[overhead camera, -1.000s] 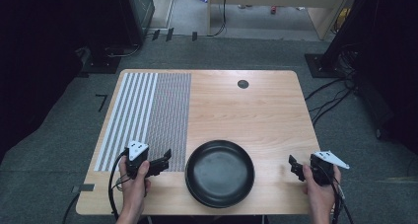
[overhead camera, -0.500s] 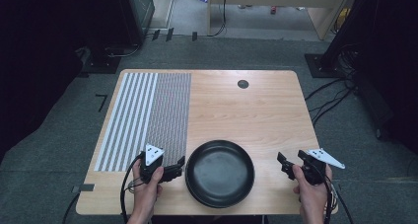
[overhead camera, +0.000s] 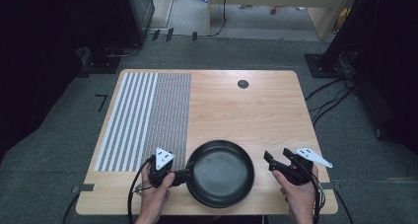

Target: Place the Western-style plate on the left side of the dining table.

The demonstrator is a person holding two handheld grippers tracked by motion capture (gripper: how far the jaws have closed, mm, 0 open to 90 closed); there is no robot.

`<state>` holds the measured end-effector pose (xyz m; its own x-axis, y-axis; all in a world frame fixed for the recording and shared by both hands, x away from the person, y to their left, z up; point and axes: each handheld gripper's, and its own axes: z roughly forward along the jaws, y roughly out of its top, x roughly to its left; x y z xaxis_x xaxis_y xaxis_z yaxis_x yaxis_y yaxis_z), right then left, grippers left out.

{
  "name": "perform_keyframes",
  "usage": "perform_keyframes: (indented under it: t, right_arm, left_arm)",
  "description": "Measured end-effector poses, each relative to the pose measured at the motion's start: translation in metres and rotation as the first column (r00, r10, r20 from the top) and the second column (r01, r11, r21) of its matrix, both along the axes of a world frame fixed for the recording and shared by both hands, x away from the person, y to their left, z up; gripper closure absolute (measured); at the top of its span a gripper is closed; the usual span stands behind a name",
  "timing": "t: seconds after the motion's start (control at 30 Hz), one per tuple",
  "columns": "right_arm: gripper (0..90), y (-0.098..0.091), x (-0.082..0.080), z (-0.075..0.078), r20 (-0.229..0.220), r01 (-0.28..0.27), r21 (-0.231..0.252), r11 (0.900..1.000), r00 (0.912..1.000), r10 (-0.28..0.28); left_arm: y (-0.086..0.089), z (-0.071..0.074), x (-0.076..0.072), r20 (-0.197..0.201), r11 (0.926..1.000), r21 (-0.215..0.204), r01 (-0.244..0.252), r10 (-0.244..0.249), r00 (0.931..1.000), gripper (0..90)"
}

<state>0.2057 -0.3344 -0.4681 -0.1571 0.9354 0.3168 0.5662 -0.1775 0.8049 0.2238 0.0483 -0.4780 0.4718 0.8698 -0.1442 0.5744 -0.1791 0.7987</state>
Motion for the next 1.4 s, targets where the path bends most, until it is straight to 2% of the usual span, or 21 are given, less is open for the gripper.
perform_keyframes:
  t: [0.17,0.4,0.47,0.5,0.53,0.67,0.77,0.87,0.97,1.07,1.13,1.2,1.4]
  right_arm:
    - [26.9,0.010,0.001,0.000,0.004,-0.015,0.003,0.9999,0.9999,0.015]
    - [51.2,0.023,-0.001,-0.002,0.013,-0.074,0.009,0.9972,0.9972,0.074]
    - [59.1,0.027,-0.002,-0.004,0.009,-0.102,0.035,0.9941,0.9948,0.102]
    - [59.1,0.027,-0.002,-0.004,0.009,-0.102,0.035,0.9941,0.9948,0.102]
    - [62.5,0.031,-0.003,-0.004,-0.015,-0.128,0.078,0.9887,0.9915,0.129]
    - [64.1,0.037,-0.002,-0.009,-0.061,-0.132,0.071,0.9887,0.9887,0.137]
    - [70.2,0.038,-0.001,-0.015,-0.085,-0.122,0.085,0.9890,0.9880,0.129]
    - [75.4,0.040,0.000,-0.018,-0.126,-0.127,0.088,0.9880,0.9824,0.138]
    - [78.9,0.042,0.000,-0.019,-0.134,-0.138,0.068,0.9881,0.9802,0.146]
    - [82.9,0.044,-0.002,-0.020,-0.142,-0.139,0.086,0.9865,0.9783,0.151]
    - [83.3,0.045,-0.002,-0.020,-0.147,-0.135,0.080,0.9876,0.9784,0.146]
    - [84.0,0.046,-0.003,-0.020,-0.140,-0.131,0.071,0.9889,0.9803,0.140]
    - [85.2,0.047,-0.004,-0.020,-0.154,-0.103,0.109,0.9887,0.9808,0.119]
  left_arm:
    - [-0.003,0.002,-0.003,0.003,0.9990,-0.036,0.026,-0.026,0.9996,14.4]
    - [-0.008,0.000,-0.005,-0.019,0.9974,-0.046,0.055,-0.056,0.9982,16.2]
    - [-0.010,-0.001,-0.006,-0.027,0.9976,-0.049,0.049,-0.051,0.9984,20.1]
    - [-0.010,-0.001,-0.006,-0.027,0.9976,-0.049,0.049,-0.051,0.9984,24.2]
    - [-0.010,-0.001,-0.007,-0.030,0.9978,-0.047,0.047,-0.048,0.9984,27.0]
    - [-0.012,-0.004,-0.008,-0.050,0.9962,-0.061,0.063,-0.066,0.9966,35.7]
    - [-0.011,-0.006,-0.007,-0.069,0.9953,-0.071,0.066,-0.071,0.9951,43.2]
    - [-0.009,-0.008,-0.007,-0.089,0.9941,-0.078,0.075,-0.082,0.9926,53.3]
    - [-0.007,-0.010,-0.006,-0.107,0.9946,-0.073,0.073,-0.081,0.9910,58.5]
    - [-0.004,-0.012,-0.005,-0.117,0.9944,-0.075,0.074,-0.083,0.9896,62.1]
    - [-0.003,-0.011,-0.005,-0.123,0.9937,-0.079,0.079,-0.089,0.9884,64.4]
    - [-0.001,-0.011,-0.005,-0.130,0.9926,-0.090,0.081,-0.093,0.9872,65.1]
    - [0.008,-0.013,-0.002,-0.156,0.9846,-0.154,0.084,-0.108,0.9818,70.1]
